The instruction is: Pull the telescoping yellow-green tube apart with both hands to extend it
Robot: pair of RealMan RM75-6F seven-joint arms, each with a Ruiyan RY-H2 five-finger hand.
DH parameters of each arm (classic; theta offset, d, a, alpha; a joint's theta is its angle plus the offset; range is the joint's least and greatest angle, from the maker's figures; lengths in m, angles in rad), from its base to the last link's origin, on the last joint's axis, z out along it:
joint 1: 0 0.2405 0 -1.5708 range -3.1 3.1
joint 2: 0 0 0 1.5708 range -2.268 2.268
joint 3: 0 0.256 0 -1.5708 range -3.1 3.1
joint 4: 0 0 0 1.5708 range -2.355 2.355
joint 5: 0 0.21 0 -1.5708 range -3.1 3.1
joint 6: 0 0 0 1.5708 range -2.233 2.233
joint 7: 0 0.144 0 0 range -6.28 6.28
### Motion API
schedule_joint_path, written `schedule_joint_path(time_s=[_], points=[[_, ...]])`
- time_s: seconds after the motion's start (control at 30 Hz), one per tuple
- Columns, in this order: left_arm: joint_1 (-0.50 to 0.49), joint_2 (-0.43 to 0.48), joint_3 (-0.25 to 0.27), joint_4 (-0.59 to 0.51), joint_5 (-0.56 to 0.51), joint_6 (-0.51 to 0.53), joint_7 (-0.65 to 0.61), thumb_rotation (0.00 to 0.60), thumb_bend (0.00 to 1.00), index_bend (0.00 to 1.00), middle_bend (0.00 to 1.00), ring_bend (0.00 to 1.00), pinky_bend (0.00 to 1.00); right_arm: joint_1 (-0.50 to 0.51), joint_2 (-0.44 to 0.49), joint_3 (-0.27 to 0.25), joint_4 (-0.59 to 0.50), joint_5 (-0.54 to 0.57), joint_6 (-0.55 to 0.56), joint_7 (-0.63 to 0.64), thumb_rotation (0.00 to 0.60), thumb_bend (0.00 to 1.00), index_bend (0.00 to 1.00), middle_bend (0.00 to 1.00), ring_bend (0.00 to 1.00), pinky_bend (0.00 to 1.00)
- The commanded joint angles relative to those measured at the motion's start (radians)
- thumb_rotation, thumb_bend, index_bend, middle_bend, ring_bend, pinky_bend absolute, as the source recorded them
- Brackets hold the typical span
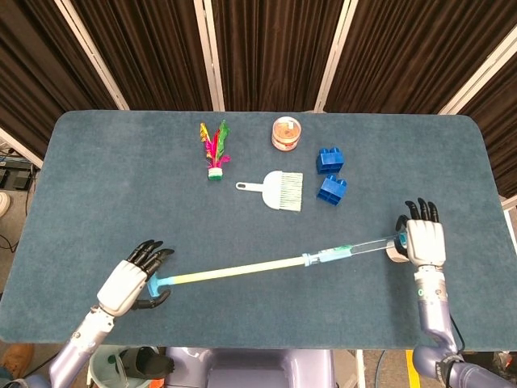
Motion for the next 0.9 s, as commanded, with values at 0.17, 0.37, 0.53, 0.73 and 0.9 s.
schedule_joint_path(time_s=[0.17,0.37,0.53,0.73,0.9], points=[[-0.004,-0.006,-0.011,0.031,-0.040,-0.033,-0.015,0.600,0.26,0.01,0.14,0.08,0.10,-0.016,0.052,-0.042,-0.077,0.098,-0.100,-0.110,0.600,0.33,0.10,0.00,0.00,0.08],[0.006,0.008,-0.028,0.051,-0.068,-0.018,-0.054,0.600,0.22,0.01,0.12,0.08,0.10,-0.029,0.102,-0.068,-0.163,0.154,-0.113,-0.195,0.600,0.14,0.00,0.00,0.00,0.06],[0.016,0.046,-0.033,0.033,-0.081,-0.003,-0.078,0.600,0.16,0.01,0.12,0.08,0.10,-0.040,0.181,-0.107,-0.290,0.222,-0.084,-0.363,0.600,0.03,0.00,0.00,0.00,0.06],[0.026,0.105,-0.040,-0.020,-0.102,0.001,-0.079,0.600,0.12,0.01,0.10,0.07,0.10,-0.067,0.269,-0.147,-0.415,0.245,0.005,-0.479,0.600,0.00,0.00,0.00,0.00,0.06],[0.039,0.203,-0.045,-0.126,-0.137,-0.011,-0.030,0.600,0.10,0.04,0.08,0.07,0.10,-0.102,0.345,-0.132,-0.549,0.163,0.136,-0.441,0.600,0.00,0.00,0.00,0.00,0.06]])
